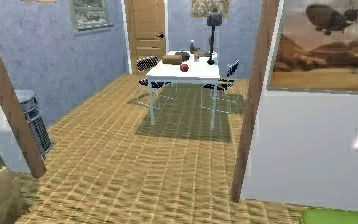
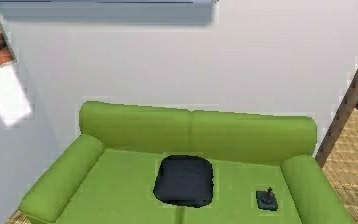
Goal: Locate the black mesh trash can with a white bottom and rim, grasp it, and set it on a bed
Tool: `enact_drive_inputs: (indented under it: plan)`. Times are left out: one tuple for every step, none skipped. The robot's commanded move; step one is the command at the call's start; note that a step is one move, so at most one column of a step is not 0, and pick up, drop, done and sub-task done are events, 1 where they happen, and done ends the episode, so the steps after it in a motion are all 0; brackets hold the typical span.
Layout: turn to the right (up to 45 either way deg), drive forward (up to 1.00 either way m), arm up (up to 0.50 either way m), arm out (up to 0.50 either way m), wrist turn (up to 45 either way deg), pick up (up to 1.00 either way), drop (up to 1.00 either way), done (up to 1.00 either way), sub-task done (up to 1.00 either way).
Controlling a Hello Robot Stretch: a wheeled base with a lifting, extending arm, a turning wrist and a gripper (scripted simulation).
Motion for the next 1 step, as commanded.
enact_drive_inputs:
  plan:
    - [42.0, 0.00, 0.00, 0.00, 0.0, 0.00, 0.00, 0.00, 0.00]
